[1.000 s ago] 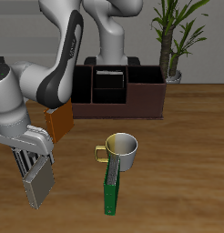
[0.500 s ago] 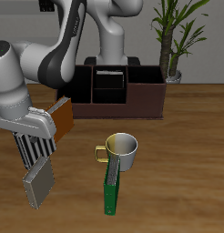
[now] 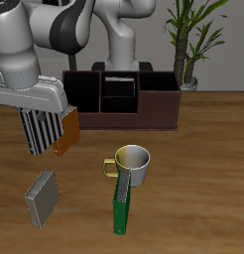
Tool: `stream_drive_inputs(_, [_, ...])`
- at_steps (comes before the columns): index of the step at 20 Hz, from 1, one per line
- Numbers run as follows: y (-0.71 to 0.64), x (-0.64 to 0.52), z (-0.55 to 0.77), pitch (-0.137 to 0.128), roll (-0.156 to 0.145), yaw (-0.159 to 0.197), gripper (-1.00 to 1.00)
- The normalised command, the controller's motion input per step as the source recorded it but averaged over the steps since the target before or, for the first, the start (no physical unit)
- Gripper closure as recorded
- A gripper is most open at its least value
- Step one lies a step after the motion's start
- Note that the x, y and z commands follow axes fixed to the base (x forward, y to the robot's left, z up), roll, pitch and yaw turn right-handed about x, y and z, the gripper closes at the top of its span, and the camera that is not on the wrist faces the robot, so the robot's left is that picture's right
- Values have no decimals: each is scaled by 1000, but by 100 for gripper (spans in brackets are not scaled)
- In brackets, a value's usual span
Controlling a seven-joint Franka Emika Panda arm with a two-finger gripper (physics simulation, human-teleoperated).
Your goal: Place the black book into the back desk caddy's back compartment and place the striped book into the back desk caddy's right compartment
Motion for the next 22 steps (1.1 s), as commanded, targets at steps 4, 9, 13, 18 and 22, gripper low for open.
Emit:
stream_drive_inputs(4, [429,-568,521,-49,72,50,100])
stream_drive_inputs(9, [269,-392,255,-13,39,14,100])
stream_drive_inputs(13, [329,-437,258,-14,16,35,100])
stream_drive_inputs(18, [388,-432,330,-39,29,35,100])
stream_drive_inputs(22, [335,-344,244,-10,-22,7,100])
